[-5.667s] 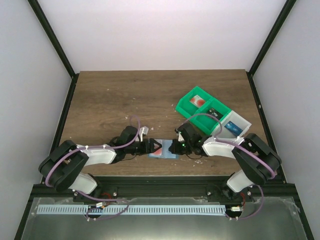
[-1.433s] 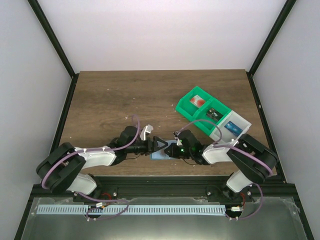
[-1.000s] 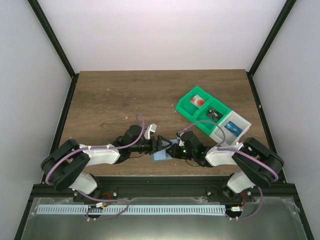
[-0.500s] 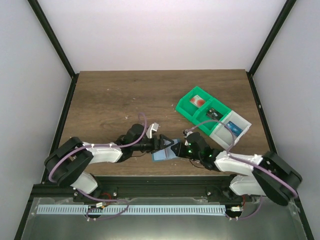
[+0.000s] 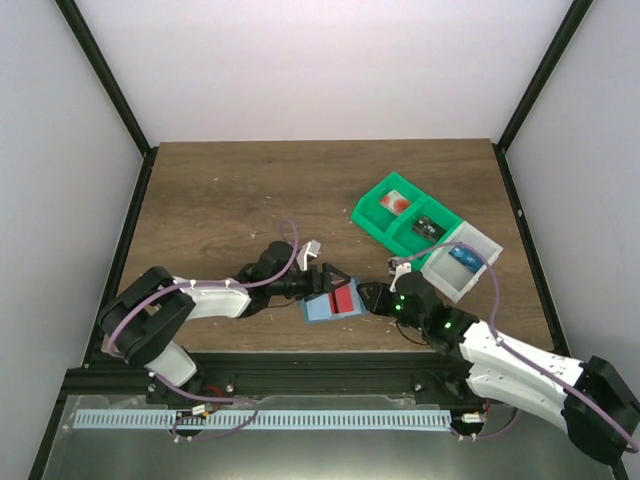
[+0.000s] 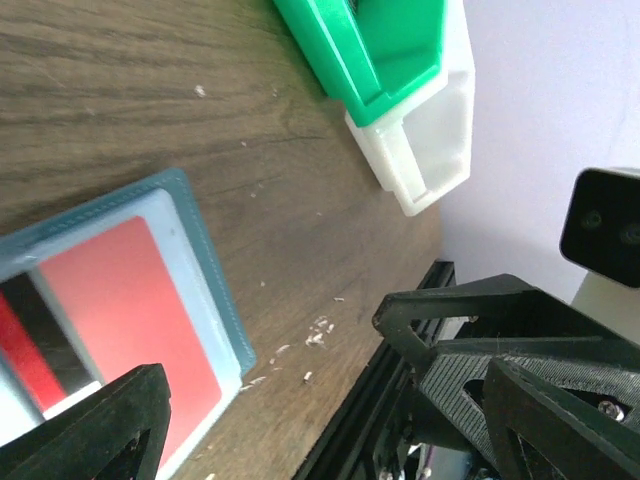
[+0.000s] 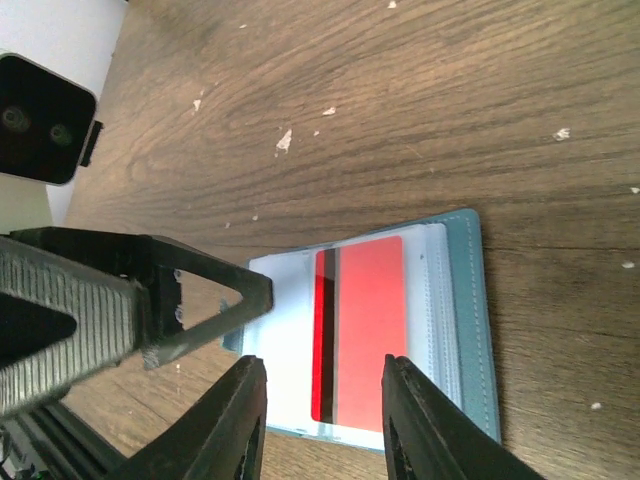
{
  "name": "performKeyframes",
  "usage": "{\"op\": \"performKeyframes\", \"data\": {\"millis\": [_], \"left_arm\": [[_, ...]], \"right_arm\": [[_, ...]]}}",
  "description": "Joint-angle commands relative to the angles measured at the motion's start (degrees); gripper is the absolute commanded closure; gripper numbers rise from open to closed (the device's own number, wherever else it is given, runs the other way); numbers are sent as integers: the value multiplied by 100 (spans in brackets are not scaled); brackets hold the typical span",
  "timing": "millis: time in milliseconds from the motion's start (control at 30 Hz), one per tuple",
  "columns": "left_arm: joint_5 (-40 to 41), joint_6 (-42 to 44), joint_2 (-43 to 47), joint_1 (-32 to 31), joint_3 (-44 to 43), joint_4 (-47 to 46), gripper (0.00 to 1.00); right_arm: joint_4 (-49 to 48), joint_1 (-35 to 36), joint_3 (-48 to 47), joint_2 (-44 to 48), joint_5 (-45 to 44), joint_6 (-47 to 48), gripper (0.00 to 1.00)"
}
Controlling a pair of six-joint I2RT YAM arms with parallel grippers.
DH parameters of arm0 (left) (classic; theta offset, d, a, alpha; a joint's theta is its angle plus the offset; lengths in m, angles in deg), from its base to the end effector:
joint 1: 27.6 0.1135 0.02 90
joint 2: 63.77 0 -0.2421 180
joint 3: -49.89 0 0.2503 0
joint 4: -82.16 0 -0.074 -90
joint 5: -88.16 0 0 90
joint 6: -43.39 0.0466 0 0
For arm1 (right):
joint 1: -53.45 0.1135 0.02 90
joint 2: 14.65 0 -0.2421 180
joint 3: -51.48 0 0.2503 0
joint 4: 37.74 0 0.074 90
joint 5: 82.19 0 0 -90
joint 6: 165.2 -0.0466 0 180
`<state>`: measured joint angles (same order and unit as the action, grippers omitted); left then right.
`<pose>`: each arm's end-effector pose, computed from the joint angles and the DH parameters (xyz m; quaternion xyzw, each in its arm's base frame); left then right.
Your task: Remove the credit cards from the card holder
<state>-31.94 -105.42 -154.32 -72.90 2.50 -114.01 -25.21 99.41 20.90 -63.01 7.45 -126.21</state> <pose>0.1992 -0.2345 0.1325 0.0379 0.8336 -0.5341 0.1357 0.1404 0.1447 0.1571 0.0398 0.8665 0.3708 0.3319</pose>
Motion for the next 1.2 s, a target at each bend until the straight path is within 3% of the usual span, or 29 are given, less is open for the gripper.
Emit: {"op": "performKeyframes", "data": {"millis": [0, 233, 333, 500, 667, 933, 1167], "left_arm": [[9, 144, 154, 234, 185, 167, 14], [271, 422, 348, 275, 402, 577, 33], [441, 465, 420, 280, 478, 714, 44], [364, 397, 293, 280, 628, 435, 57], [67, 486, -74, 222, 497, 274, 62], [361, 574, -299, 196, 432, 426, 63], [339, 500, -380, 186, 445, 256, 62]], "right_arm": [[323, 28, -18, -49, -224, 196, 65], [346, -171, -513, -1031, 37, 798, 65], [207, -291, -638, -1524, 291, 917, 70], [-23, -306, -721, -2106, 457, 1011, 72], [-47, -306, -710, -2532, 495, 997, 76], [-339, -298, -342, -2653, 782, 796, 91], [-325, -289, -296, -2654, 889, 807, 93]]}}
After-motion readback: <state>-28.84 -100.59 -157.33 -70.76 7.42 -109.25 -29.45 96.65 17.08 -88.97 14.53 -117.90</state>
